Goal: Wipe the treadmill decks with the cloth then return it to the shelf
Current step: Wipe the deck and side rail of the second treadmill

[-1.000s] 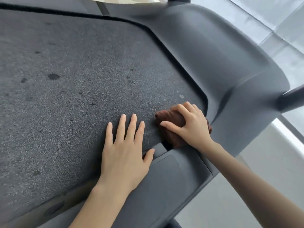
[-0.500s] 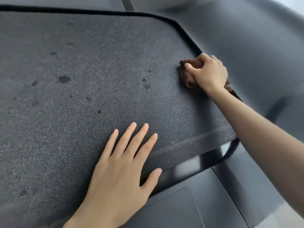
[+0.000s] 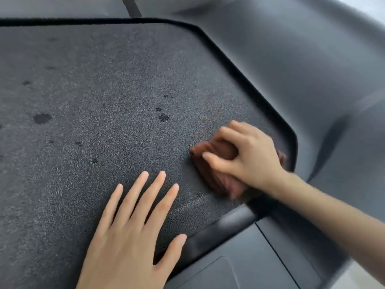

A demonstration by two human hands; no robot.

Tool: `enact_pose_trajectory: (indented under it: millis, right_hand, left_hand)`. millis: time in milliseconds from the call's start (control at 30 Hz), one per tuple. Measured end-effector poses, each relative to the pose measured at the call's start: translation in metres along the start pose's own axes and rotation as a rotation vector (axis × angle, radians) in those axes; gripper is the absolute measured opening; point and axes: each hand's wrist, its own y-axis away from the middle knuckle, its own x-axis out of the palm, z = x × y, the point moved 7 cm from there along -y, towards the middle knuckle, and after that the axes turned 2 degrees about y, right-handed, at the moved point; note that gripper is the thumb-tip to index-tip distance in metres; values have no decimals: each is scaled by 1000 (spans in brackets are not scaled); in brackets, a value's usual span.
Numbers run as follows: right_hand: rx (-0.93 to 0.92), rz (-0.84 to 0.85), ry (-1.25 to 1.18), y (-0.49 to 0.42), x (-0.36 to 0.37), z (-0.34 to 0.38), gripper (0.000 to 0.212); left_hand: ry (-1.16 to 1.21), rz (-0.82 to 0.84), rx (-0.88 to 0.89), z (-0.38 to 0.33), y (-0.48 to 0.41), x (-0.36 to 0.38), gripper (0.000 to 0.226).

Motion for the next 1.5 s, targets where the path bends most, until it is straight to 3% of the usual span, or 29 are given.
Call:
enact_pose_trajectory:
  millis: [200,333,667,833,1167,1300,1433,1500]
  right_hand:
    - [316,-62,130,-123,30,-57,43]
    - [428,-144,205,-137,34,-52,44]
    - [-18,-92,49,21,1,51,43]
    - [-141,-19,26,-3,7,54,43]
    - [120,-54,81,-180,67,38,40]
    - [161,-89,113,-158,59,41,43]
    - [48,-55,65,-93,41,66,40]
    - [-25,-65,40,-48,28,82,41]
  left_hand:
    - [-13,16,-11,-3,0,-2,65]
    - [-13,65,-36,-1,1,-4,65]
    - [108,23,-293,18,16,-14,79]
    - [107,57,-302,12,11,-12,82]
    - [54,75,-313,12,4,-10,82]
    - [53,84,-312,11,5,-21,79]
    - [203,-148,-315,36,18,-61,63]
    - [155,-191,-319,62,35,-78,63]
